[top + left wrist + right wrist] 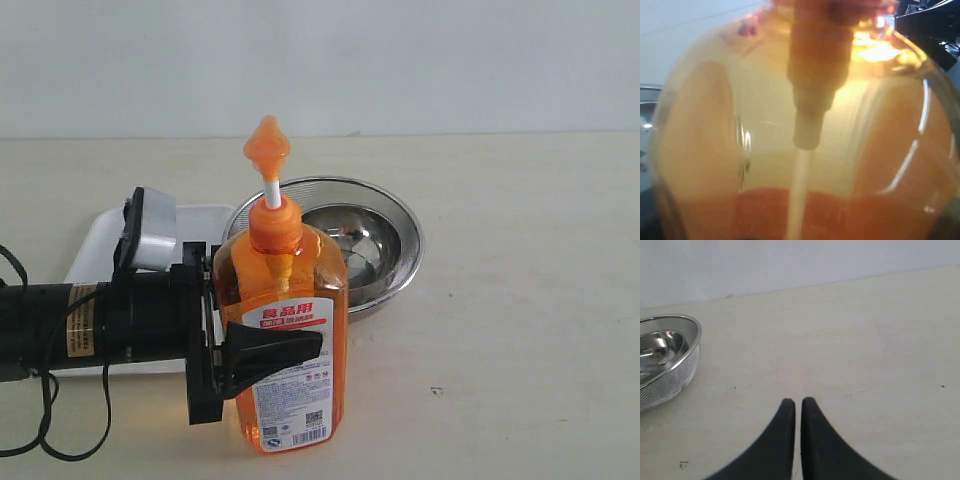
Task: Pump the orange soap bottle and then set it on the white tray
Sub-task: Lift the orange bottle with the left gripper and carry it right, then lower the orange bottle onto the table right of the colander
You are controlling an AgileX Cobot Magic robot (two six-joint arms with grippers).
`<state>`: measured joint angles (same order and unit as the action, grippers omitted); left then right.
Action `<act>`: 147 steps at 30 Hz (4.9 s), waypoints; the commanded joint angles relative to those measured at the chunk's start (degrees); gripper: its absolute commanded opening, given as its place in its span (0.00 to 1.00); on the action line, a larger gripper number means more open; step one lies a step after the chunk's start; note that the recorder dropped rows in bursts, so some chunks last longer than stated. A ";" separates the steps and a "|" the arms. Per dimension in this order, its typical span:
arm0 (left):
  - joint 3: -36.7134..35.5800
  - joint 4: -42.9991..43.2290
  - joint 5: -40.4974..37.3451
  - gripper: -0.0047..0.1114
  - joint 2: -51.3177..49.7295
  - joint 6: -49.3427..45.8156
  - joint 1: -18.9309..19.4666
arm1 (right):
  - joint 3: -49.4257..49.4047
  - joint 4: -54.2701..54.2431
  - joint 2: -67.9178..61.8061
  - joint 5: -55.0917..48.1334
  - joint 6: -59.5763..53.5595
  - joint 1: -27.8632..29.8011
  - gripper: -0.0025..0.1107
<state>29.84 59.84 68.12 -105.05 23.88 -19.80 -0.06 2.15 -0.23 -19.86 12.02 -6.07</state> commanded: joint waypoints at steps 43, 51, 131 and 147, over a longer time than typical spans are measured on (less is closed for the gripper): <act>48.26 -15.70 -19.10 0.08 -4.77 20.31 -23.27 | 0.06 -0.04 0.23 0.60 -0.36 0.27 0.02; 58.33 -33.42 -39.16 0.08 -10.87 7.47 -28.74 | 0.06 -0.04 0.23 0.60 -0.36 0.27 0.02; 59.46 -90.92 -35.89 0.82 -25.45 -41.01 -33.58 | 0.06 -0.04 0.23 0.72 -0.36 0.27 0.02; 59.46 -88.97 -49.07 0.82 -17.23 -48.65 -34.12 | 0.06 -0.04 0.23 0.72 -0.36 0.27 0.02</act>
<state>89.04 -29.65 20.78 -123.95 -23.61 -53.62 -0.06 2.15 -0.23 -19.86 12.02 -6.07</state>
